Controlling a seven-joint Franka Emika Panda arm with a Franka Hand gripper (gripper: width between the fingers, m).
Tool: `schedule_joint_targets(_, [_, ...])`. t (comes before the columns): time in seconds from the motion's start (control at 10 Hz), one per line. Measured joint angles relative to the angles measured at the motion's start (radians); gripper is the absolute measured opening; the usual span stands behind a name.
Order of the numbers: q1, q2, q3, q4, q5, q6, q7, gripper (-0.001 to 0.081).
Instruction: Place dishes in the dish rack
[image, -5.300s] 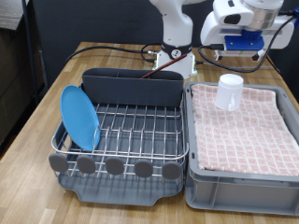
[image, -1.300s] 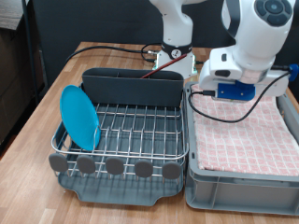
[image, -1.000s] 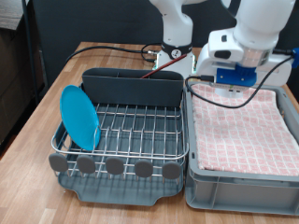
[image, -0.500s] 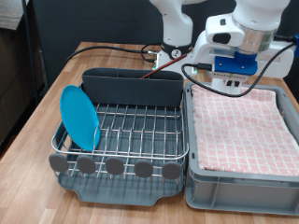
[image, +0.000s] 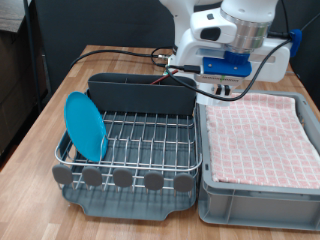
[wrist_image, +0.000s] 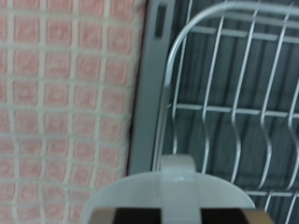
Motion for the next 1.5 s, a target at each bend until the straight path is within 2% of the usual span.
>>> schedule_joint_targets(0.2, [-0.034, 0.043, -0.01, 0.063, 0.035, 0.032, -0.039, 0.0071])
schedule_joint_targets(0.4, [-0.054, 0.113, -0.011, 0.153, 0.045, 0.024, -0.058, 0.0071])
schedule_joint_targets(0.6, [-0.054, 0.113, -0.011, 0.15, 0.051, 0.024, -0.052, 0.0071])
schedule_joint_targets(0.8, [-0.054, 0.117, -0.011, 0.142, 0.057, 0.061, -0.047, 0.0071])
schedule_joint_targets(1.0, [-0.054, 0.132, -0.011, 0.155, 0.055, 0.067, -0.047, 0.0071])
schedule_joint_targets(1.5, [-0.057, 0.228, -0.012, 0.301, 0.067, -0.026, -0.047, 0.0071])
